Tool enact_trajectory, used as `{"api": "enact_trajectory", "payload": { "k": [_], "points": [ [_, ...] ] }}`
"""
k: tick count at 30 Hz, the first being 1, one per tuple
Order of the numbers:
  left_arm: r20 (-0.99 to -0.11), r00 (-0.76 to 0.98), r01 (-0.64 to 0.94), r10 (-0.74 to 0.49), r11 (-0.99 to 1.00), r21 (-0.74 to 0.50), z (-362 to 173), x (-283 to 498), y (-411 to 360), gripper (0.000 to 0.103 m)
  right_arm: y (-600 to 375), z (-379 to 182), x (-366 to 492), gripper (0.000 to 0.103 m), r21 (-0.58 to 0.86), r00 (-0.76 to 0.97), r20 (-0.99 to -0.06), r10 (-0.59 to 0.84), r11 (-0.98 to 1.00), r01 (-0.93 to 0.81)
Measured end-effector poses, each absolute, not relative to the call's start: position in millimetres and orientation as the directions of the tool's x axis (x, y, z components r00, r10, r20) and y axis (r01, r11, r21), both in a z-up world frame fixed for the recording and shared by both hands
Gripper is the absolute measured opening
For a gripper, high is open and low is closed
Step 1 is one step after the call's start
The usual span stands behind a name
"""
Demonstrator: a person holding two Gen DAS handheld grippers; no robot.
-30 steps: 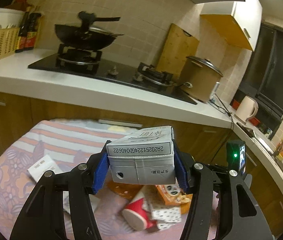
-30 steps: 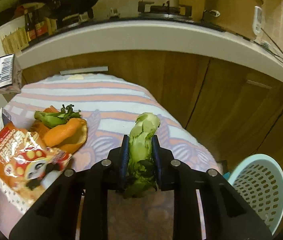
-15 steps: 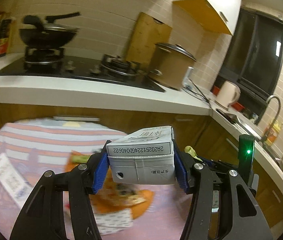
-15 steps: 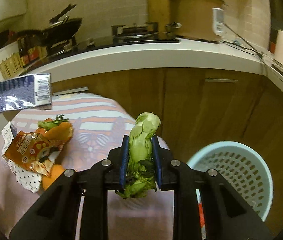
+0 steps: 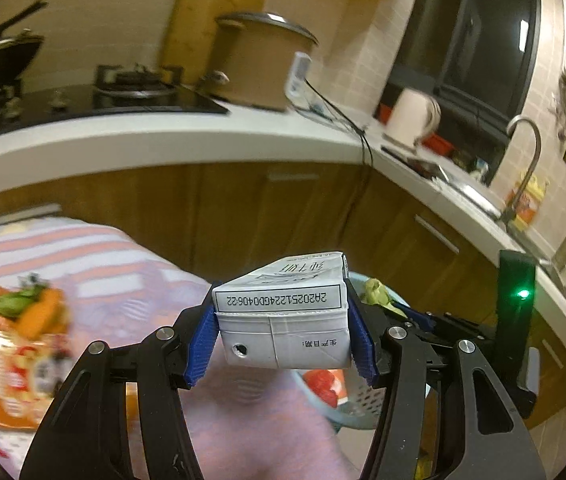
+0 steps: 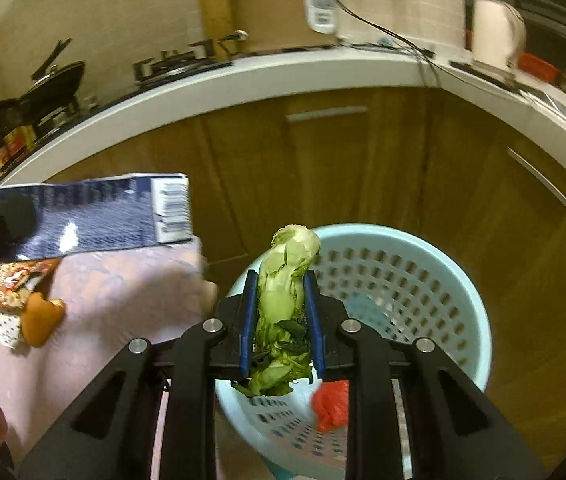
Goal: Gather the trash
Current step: 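Carry carton and greens over the basket and open both tools to drop them, then return to the table and grasp the second white milk carton with the left tool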
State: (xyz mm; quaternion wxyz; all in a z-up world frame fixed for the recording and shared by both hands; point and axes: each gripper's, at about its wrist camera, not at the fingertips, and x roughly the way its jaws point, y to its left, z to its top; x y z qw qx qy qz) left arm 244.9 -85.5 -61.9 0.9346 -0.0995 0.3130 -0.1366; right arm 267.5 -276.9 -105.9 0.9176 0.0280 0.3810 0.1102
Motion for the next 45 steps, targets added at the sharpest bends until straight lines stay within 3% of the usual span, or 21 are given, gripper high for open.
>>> {"api": "enact_trajectory", "payload": {
  "k": [12,14,16,18,23,27,32,35,45],
  "points": [
    [-0.660,0.670,0.235,-0.341,0.940,-0.247,-114.3,278.6,-153.0,0.055,-328.1,-149.3,267.6,0.020,0.172,0.603,-0.777,0.181,0.982,-0.073],
    [-0.672,0.652,0.244,-0.351,0.936,-0.252,-119.1,280.5,-156.7,0.059,-334.0,-155.0,271.3,0.021,0.189,0.583,-0.791,0.185,0.980,-0.055],
    [-0.680,0.645,0.244,-0.349,0.937,-0.249,-121.1,279.4,-157.6,0.072,-337.1,-158.1,273.6,0.021,0.201,0.574,-0.796,0.190,0.979,-0.045],
    [-0.677,0.651,0.244,-0.343,0.939,-0.241,-120.6,276.8,-157.1,0.075,-338.3,-159.1,272.2,0.021,0.203,0.573,-0.798,0.188,0.979,-0.038],
    [-0.677,0.649,0.244,-0.348,0.938,-0.248,-117.0,272.0,-152.4,0.075,-335.7,-151.1,270.6,0.022,0.194,0.582,-0.793,0.180,0.980,-0.038],
    [-0.669,0.653,0.243,-0.355,0.935,-0.258,-112.1,263.5,-145.7,0.075,-331.9,-141.1,264.7,0.028,0.203,0.597,-0.779,0.190,0.978,-0.047],
    [-0.643,0.682,0.216,-0.349,0.936,-0.279,-100.3,245.6,-125.2,0.075,-310.7,-115.8,250.4,0.033,0.207,0.634,-0.743,0.216,0.974,-0.090],
    [-0.619,0.712,0.192,-0.332,0.939,-0.284,-87.6,230.2,-104.4,0.075,-292.5,-98.7,241.7,0.046,0.195,0.663,-0.713,0.229,0.973,-0.127],
    [-0.595,0.795,-0.037,-0.121,0.969,-0.246,-60.8,164.3,1.6,0.075,-194.6,-66.3,211.4,0.046,0.183,0.695,-0.642,0.324,0.945,-0.271]
  ]
}}
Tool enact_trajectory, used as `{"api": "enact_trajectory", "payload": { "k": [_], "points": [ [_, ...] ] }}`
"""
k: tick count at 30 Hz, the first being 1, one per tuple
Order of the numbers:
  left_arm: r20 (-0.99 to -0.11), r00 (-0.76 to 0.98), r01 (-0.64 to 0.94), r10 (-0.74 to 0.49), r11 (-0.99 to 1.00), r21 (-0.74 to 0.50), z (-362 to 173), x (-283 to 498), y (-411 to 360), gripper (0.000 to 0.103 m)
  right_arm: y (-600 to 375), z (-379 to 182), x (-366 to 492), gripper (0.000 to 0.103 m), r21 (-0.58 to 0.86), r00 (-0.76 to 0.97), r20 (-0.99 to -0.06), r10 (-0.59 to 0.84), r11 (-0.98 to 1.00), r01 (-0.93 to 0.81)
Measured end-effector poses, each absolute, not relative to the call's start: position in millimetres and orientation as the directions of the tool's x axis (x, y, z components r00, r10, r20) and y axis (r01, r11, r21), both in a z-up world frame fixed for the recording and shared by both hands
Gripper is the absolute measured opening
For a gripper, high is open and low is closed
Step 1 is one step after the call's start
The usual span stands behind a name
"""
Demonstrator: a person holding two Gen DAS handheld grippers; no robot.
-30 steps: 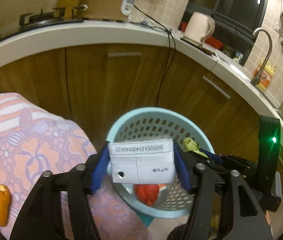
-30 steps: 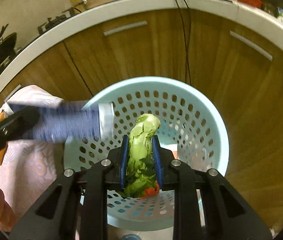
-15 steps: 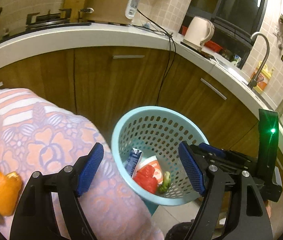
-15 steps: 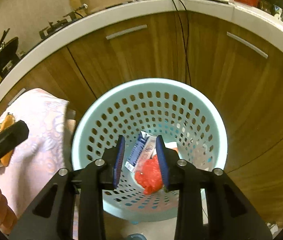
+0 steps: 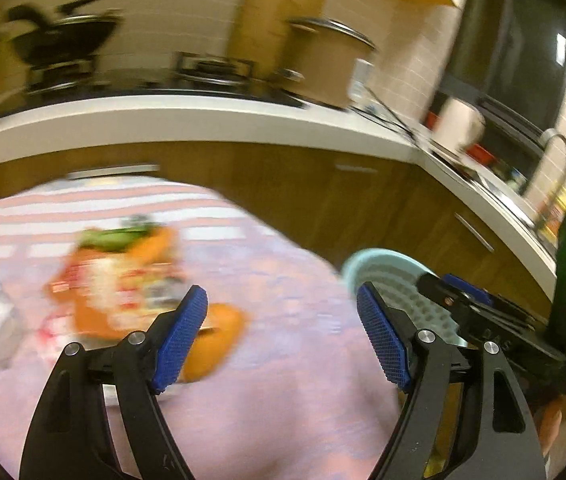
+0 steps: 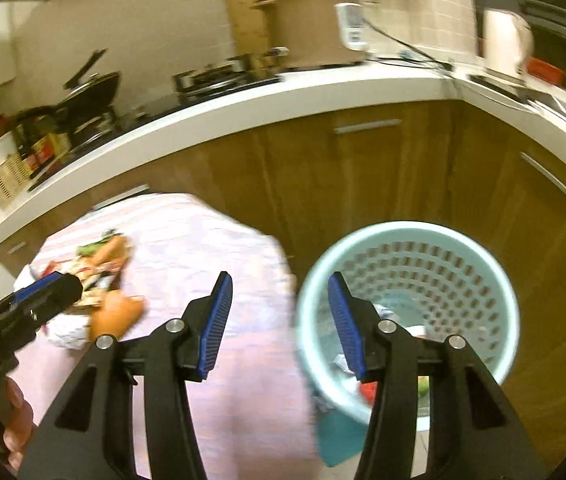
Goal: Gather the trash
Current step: 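Return to the table and grasp the second white milk carton with the left tool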
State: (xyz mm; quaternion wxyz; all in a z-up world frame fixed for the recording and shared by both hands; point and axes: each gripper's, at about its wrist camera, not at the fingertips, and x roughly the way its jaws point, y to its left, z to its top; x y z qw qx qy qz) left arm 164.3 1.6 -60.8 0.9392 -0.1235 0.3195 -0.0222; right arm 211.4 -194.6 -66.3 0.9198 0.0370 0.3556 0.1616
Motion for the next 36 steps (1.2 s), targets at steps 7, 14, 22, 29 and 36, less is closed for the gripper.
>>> {"api": "enact_trajectory", "payload": {
  "k": [7,14,22,29,36],
  "points": [
    [-0.604,0.777,-0.341,0.174,0.924,-0.172,-53.0,121.2,86.6,0.075,-123.9,-78.4,193.0,0.046,0.169,0.672,-0.641,0.371,0.922,-0.348],
    [-0.659,0.700,-0.524,0.275,0.825,-0.212,-76.3,108.5,161.4,0.079,-76.1,-111.4,186.0,0.046,0.171,0.615,-0.681,0.397,0.903,-0.394],
    [-0.715,0.625,-0.607,0.312,0.771,-0.194,-102.9,131.3,175.1,0.087,-58.9,-109.0,174.6,0.046,0.087,0.639,-0.667,0.383,0.892,-0.444],
    [-0.757,0.558,-0.665,0.339,0.729,-0.164,-120.2,144.1,184.4,0.088,-45.9,-94.1,171.3,0.046,0.129,0.603,-0.655,0.455,0.854,-0.503],
    [-0.767,0.533,-0.675,0.358,0.727,-0.129,-127.6,152.8,189.5,0.080,-19.0,-83.7,164.9,0.046,0.122,0.569,-0.652,0.502,0.810,-0.574]
  ]
}}
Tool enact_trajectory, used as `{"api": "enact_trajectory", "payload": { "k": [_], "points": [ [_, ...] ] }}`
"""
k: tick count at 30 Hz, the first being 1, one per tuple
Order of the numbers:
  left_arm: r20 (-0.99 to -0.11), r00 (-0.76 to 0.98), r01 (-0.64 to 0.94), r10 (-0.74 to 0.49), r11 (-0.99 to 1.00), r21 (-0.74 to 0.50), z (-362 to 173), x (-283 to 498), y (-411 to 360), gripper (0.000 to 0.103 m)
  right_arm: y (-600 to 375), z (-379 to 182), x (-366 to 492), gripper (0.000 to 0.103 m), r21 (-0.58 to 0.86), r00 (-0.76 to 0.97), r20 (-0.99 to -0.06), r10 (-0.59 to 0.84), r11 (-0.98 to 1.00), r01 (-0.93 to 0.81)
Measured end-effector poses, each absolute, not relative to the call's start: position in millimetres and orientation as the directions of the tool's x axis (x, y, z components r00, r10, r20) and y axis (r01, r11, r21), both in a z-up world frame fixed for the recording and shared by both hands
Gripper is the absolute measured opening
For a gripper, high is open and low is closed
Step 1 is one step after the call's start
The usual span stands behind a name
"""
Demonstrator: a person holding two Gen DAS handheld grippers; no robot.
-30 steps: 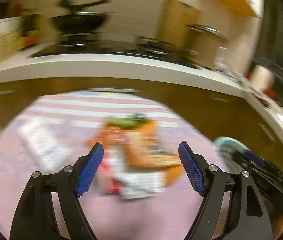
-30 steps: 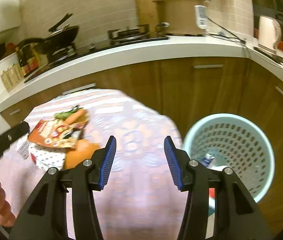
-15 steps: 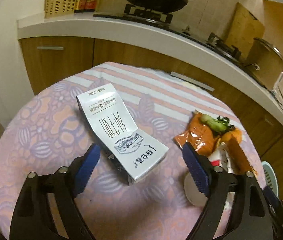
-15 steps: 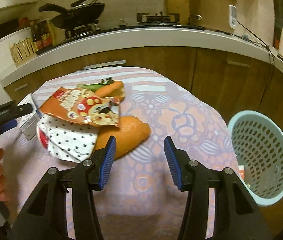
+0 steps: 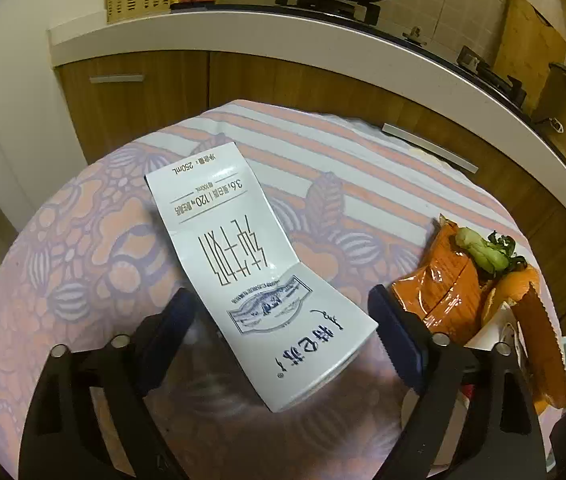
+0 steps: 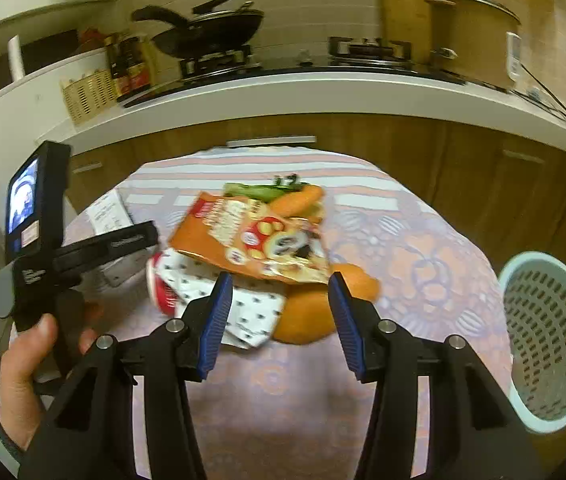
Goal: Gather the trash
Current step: 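Return to the table and grasp the second white milk carton with the left tool, then grasp the orange snack bag with the right tool while the left tool holds the carton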
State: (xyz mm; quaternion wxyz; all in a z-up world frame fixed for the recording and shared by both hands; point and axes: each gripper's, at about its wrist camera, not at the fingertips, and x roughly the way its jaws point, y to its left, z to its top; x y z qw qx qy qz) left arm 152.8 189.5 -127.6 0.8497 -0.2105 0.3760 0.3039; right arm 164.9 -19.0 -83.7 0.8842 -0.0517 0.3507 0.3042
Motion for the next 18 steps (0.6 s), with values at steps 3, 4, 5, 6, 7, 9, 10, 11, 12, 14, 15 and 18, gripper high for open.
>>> {"api": "enact_trajectory", "payload": {
  "k": [3,4,5,6,7,9,10,11,12,14,15,18],
  "points": [
    [-0.763,0.547,-0.656,0.345,0.743,-0.135,-126.6,150.1,193.4,0.075,-8.8,-85.0,163.2,0.046,0.107,0.558,-0.660,0.503,0.798,-0.593],
    [-0.762,0.552,-0.646,0.338,0.751,-0.135,-125.8,148.2,194.8,0.072,-6.5,-85.4,162.9,0.046,0.102,0.557,-0.662,0.501,0.797,-0.596],
    [-0.761,0.557,-0.638,0.332,0.758,-0.137,-124.5,145.9,195.4,0.070,-3.5,-85.9,162.9,0.046,0.094,0.557,-0.665,0.498,0.795,-0.599],
    [-0.761,0.564,-0.626,0.322,0.767,-0.140,-123.1,142.9,197.2,0.067,-1.4,-86.2,163.1,0.046,0.089,0.555,-0.667,0.497,0.793,-0.603],
    [-0.760,0.568,-0.617,0.315,0.774,-0.141,-121.7,140.7,197.0,0.064,0.7,-86.5,163.6,0.046,0.083,0.554,-0.670,0.494,0.792,-0.605],
    [-0.751,0.586,-0.591,0.303,0.794,-0.141,-117.1,135.0,197.5,0.057,5.1,-86.4,165.6,0.046,0.068,0.557,-0.674,0.486,0.791,-0.608],
    [-0.752,0.588,-0.577,0.298,0.806,-0.132,-115.1,132.0,198.5,0.056,6.7,-86.3,167.1,0.046,0.064,0.556,-0.676,0.484,0.790,-0.610],
    [-0.754,0.590,-0.566,0.287,0.813,-0.134,-114.5,129.5,200.2,0.056,9.6,-86.2,169.7,0.046,0.062,0.552,-0.679,0.484,0.787,-0.614],
    [-0.758,0.591,-0.555,0.276,0.821,-0.133,-114.6,127.5,202.1,0.055,11.8,-86.0,172.1,0.046,0.060,0.550,-0.682,0.482,0.786,-0.615],
    [-0.762,0.598,-0.532,0.250,0.834,-0.144,-115.9,121.5,208.3,0.055,15.7,-85.7,177.0,0.046,0.057,0.548,-0.685,0.481,0.785,-0.617],
    [-0.759,0.606,-0.520,0.237,0.840,-0.152,-116.0,119.0,210.7,0.054,17.7,-85.7,179.3,0.046,0.057,0.546,-0.687,0.480,0.784,-0.619],
    [-0.746,0.630,-0.491,0.215,0.855,-0.168,-114.8,109.8,217.8,0.053,26.2,-85.3,186.9,0.046,0.056,0.536,-0.694,0.481,0.778,-0.626]
  ]
}}
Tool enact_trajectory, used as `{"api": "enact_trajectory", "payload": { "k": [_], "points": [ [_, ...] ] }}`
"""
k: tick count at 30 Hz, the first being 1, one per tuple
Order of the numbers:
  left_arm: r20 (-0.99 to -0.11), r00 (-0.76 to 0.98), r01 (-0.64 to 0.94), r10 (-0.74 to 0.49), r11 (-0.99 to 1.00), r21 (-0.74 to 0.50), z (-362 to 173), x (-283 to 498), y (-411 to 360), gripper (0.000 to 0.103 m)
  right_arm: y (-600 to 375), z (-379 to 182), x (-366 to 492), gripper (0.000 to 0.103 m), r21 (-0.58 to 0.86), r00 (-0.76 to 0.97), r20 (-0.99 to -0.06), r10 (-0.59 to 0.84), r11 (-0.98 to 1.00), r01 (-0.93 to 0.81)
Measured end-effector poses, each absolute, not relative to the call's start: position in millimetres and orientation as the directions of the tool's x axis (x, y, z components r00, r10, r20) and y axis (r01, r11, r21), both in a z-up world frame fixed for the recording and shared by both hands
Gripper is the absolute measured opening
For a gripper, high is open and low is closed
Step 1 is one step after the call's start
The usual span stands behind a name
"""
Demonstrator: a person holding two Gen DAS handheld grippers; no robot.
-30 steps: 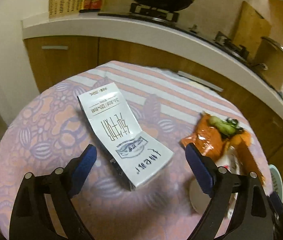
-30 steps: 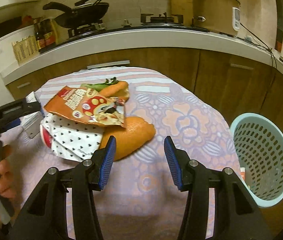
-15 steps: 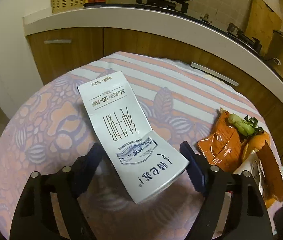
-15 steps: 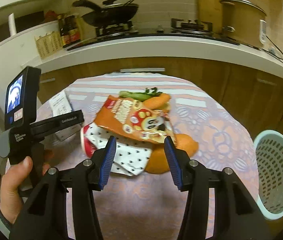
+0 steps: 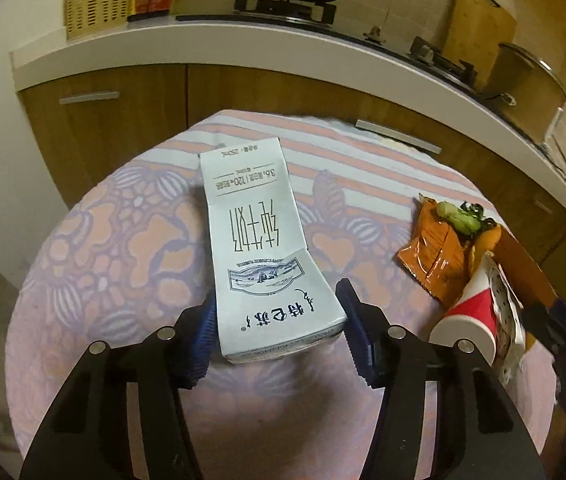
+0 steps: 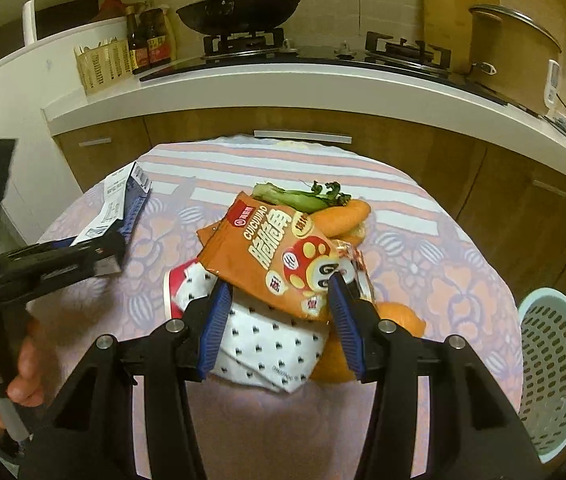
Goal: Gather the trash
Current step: 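Grasp the orange snack bag with the right tool while the left tool holds the carton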
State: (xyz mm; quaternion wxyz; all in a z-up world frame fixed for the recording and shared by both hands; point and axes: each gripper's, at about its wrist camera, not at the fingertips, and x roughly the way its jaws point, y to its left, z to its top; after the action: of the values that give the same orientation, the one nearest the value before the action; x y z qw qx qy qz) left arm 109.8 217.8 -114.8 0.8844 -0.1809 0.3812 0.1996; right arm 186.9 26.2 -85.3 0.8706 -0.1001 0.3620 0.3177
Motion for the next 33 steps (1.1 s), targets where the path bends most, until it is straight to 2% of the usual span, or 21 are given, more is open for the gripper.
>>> {"api": "enact_trajectory", "payload": {
  "k": [9,10,12,14,18,21,33],
  "points": [
    [-0.726,0.663,-0.449,0.186,0.874,-0.187,-110.9,100.0,226.2,0.053,46.0,-79.8,194.4,0.046,0.048,0.537,-0.696,0.477,0.777,-0.628],
    [-0.721,0.669,-0.441,0.181,0.878,-0.189,-110.1,100.1,224.9,0.053,47.6,-79.5,194.9,0.043,0.043,0.540,-0.698,0.471,0.779,-0.625],
    [-0.715,0.677,-0.428,0.172,0.883,-0.192,-108.8,99.4,223.1,0.052,50.4,-80.2,198.6,0.024,0.053,0.528,-0.706,0.471,0.779,-0.625],
    [-0.709,0.687,-0.411,0.160,0.890,-0.198,-106.8,99.0,220.1,0.052,50.1,-80.9,200.9,0.014,0.053,0.530,-0.709,0.465,0.785,-0.617],
    [-0.694,0.707,-0.380,0.137,0.901,-0.208,-100.0,98.8,212.0,0.052,44.1,-74.5,199.8,0.005,0.055,0.552,-0.689,0.470,0.793,-0.607],
    [-0.679,0.725,-0.348,0.116,0.912,-0.215,-91.9,100.0,202.9,0.052,36.0,-63.4,196.3,0.002,0.054,0.576,-0.663,0.479,0.797,-0.601],
    [-0.618,0.784,-0.227,0.054,0.952,-0.204,-51.8,109.8,154.3,0.052,-10.9,-25.6,191.0,0.002,0.063,0.654,-0.583,0.481,0.830,-0.554]
  ]
}}
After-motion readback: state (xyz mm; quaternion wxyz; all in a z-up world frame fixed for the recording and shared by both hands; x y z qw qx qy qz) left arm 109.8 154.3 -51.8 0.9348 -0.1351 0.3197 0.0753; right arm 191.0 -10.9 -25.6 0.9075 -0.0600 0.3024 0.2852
